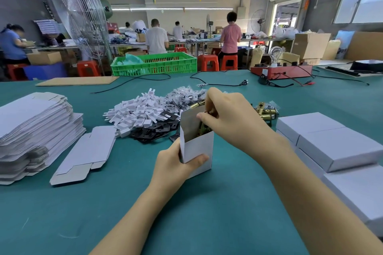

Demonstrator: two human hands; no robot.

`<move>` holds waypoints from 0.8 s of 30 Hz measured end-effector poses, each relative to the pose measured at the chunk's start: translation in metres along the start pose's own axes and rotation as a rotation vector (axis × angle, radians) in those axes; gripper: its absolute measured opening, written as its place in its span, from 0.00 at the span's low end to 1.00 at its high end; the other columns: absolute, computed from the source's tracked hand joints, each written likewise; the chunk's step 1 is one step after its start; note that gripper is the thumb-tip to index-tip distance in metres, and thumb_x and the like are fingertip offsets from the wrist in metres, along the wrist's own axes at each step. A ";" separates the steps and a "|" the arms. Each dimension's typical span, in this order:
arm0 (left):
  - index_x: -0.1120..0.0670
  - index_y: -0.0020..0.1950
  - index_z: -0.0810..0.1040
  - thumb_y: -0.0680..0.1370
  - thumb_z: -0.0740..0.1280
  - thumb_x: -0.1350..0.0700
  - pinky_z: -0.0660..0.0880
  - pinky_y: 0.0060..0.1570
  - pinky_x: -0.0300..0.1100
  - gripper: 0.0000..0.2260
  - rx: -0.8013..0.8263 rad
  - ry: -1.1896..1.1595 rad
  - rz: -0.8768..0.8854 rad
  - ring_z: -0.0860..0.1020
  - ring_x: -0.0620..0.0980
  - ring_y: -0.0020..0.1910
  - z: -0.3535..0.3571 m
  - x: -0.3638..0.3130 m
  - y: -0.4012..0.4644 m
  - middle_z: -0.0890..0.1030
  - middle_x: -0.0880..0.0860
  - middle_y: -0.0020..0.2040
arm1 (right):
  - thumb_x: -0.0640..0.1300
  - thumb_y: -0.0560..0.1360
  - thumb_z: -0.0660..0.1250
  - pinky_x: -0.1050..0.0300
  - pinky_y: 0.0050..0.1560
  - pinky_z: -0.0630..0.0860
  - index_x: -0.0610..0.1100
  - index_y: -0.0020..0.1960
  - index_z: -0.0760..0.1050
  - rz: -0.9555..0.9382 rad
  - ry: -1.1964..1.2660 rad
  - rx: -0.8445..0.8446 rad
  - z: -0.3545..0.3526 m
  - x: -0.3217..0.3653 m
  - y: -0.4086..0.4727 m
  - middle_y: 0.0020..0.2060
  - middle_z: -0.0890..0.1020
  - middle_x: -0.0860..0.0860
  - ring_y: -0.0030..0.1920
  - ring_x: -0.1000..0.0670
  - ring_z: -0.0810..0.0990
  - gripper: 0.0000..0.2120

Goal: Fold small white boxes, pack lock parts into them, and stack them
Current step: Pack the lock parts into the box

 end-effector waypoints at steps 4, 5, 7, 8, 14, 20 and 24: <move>0.37 0.47 0.77 0.70 0.78 0.52 0.77 0.41 0.35 0.14 -0.041 0.028 -0.029 0.80 0.36 0.42 0.003 0.002 -0.001 0.82 0.34 0.43 | 0.45 0.79 0.63 0.51 0.39 0.65 0.39 0.46 0.67 -0.047 -0.071 0.018 0.006 0.003 0.001 0.37 0.76 0.44 0.40 0.44 0.72 0.10; 0.39 0.47 0.77 0.70 0.78 0.51 0.78 0.41 0.38 0.12 -0.051 0.038 -0.033 0.80 0.38 0.41 0.004 0.002 -0.001 0.82 0.35 0.42 | 0.44 0.79 0.63 0.51 0.39 0.64 0.40 0.45 0.66 -0.058 -0.083 0.029 0.008 0.004 0.002 0.37 0.75 0.44 0.39 0.44 0.71 0.09; 0.42 0.48 0.78 0.68 0.76 0.46 0.78 0.43 0.44 0.12 -0.067 0.054 -0.032 0.80 0.41 0.41 0.006 0.000 -0.003 0.83 0.40 0.41 | 0.43 0.79 0.63 0.51 0.39 0.65 0.41 0.45 0.65 -0.060 -0.095 0.046 0.011 0.003 0.003 0.38 0.75 0.44 0.40 0.44 0.71 0.09; 0.44 0.49 0.79 0.66 0.74 0.44 0.78 0.44 0.47 0.13 -0.072 0.061 -0.029 0.80 0.45 0.41 0.007 -0.002 -0.003 0.83 0.43 0.41 | 0.43 0.79 0.62 0.51 0.39 0.65 0.41 0.45 0.64 -0.052 -0.101 0.054 0.013 0.001 0.003 0.38 0.75 0.44 0.40 0.44 0.71 0.08; 0.47 0.51 0.78 0.66 0.71 0.42 0.77 0.45 0.55 0.16 -0.089 0.090 -0.007 0.79 0.53 0.42 0.010 -0.006 -0.004 0.83 0.52 0.41 | 0.41 0.76 0.63 0.51 0.40 0.66 0.39 0.44 0.67 0.012 -0.091 0.110 0.021 -0.007 0.004 0.39 0.76 0.44 0.41 0.44 0.70 0.07; 0.54 0.48 0.79 0.66 0.71 0.42 0.75 0.42 0.56 0.19 -0.097 0.099 0.006 0.77 0.55 0.38 0.011 -0.008 -0.005 0.81 0.55 0.38 | 0.40 0.74 0.65 0.50 0.43 0.70 0.37 0.44 0.74 0.088 -0.070 0.079 0.020 -0.010 0.004 0.40 0.79 0.44 0.43 0.43 0.74 0.06; 0.62 0.46 0.77 0.68 0.70 0.42 0.70 0.38 0.57 0.23 -0.089 0.134 0.054 0.72 0.60 0.37 0.010 -0.011 -0.006 0.77 0.62 0.36 | 0.41 0.75 0.65 0.50 0.44 0.74 0.33 0.44 0.77 0.149 -0.111 0.104 0.019 -0.016 0.005 0.40 0.80 0.40 0.43 0.43 0.75 0.10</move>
Point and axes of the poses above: each hand's wrist, its own y-axis towards the middle knuckle, its own z-axis out of the palm, x = y × z, the point moved 1 cm from there along y, towards the middle knuckle
